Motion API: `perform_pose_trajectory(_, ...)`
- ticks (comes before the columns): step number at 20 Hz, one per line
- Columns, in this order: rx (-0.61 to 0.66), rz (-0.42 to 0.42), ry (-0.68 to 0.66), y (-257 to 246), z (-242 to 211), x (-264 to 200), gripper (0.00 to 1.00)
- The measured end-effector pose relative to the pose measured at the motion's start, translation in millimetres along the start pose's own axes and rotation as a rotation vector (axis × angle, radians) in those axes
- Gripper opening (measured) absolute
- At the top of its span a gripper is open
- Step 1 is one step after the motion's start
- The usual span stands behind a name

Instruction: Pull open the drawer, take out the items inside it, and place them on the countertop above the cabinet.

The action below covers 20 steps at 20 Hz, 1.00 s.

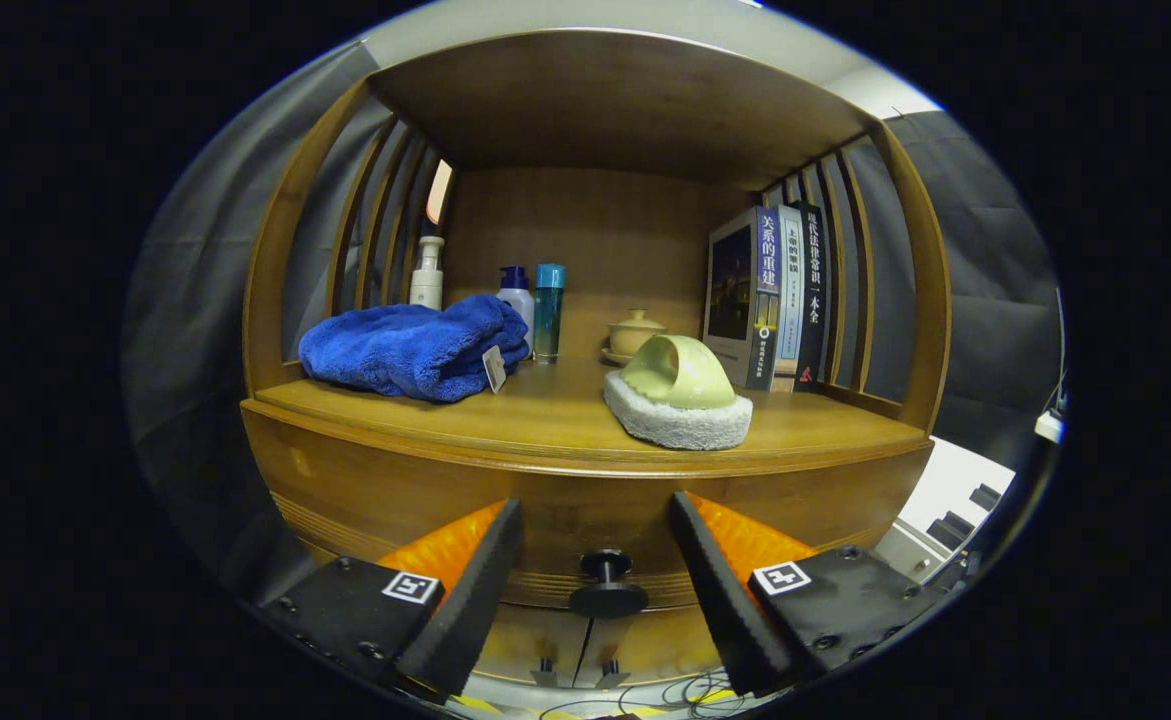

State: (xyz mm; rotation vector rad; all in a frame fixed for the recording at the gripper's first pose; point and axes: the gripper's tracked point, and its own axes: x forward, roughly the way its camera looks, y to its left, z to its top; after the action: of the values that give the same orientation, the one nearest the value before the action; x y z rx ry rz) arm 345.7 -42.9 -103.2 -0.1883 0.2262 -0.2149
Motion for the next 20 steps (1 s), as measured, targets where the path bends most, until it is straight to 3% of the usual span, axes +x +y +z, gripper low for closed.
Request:
perform_pose_trajectory(5, 0.073, 0.033, -0.01, -1.7, 18.3, -43.2, 0.99)
perform_pose_trajectory(10, 0.109, 0.134, -0.032, -10.8, 60.1, -140.4, 0.98)
perform_pose_trajectory(20, 0.026, 0.15, -0.24, -63.9, 138.9, -333.8, 0.98)
